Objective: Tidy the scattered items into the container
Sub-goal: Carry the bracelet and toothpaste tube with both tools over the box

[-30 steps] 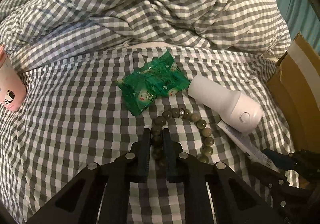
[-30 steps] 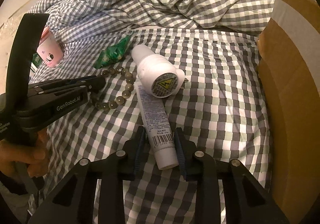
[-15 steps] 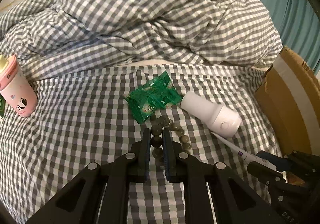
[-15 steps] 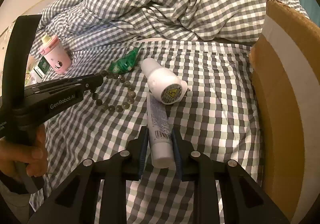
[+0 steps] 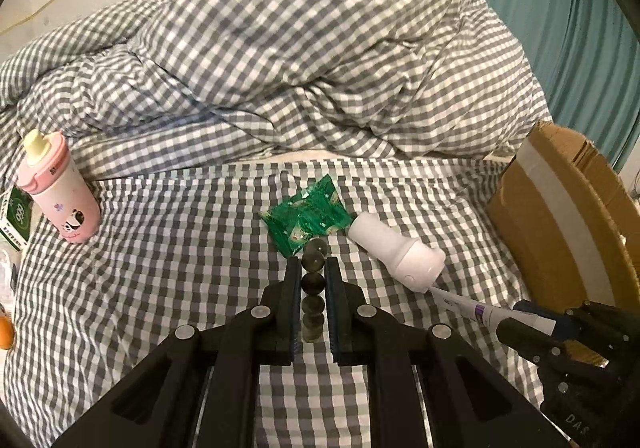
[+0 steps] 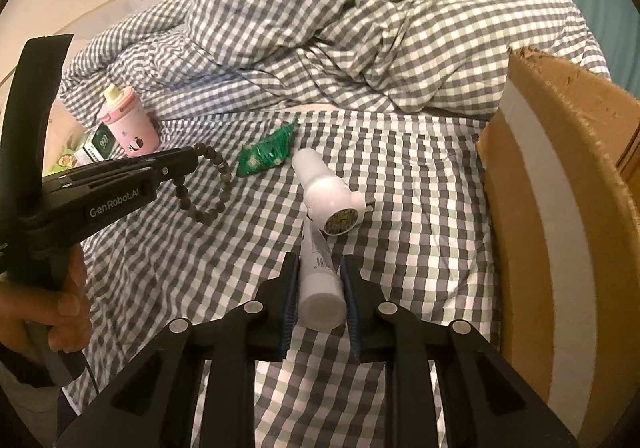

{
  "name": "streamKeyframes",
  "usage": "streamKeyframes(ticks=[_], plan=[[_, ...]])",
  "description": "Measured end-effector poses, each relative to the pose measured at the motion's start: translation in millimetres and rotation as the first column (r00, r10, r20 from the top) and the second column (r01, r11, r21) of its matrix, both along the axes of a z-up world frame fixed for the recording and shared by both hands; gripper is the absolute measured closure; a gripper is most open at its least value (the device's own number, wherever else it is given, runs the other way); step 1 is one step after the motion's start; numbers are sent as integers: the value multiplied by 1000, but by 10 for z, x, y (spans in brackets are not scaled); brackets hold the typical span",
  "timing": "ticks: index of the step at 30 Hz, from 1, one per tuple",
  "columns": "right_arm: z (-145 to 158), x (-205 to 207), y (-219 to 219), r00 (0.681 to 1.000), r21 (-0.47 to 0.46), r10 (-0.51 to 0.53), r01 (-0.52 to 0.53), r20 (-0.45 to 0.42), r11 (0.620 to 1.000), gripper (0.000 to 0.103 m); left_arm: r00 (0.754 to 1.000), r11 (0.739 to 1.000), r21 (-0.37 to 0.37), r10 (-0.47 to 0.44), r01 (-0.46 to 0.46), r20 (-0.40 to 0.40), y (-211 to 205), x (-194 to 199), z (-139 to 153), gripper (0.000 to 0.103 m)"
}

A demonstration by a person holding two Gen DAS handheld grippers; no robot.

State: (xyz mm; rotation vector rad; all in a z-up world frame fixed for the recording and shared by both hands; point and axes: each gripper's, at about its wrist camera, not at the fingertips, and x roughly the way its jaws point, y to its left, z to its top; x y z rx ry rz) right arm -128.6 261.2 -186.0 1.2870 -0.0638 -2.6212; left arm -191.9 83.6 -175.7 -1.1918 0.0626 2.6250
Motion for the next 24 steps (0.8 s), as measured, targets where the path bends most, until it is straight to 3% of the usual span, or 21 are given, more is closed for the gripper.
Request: streamKeyframes(ticks=[24], plan=[[892, 600, 21, 985, 26, -12, 17, -173, 1000, 82, 992, 999, 45, 6, 0, -126, -102, 675, 827, 92]])
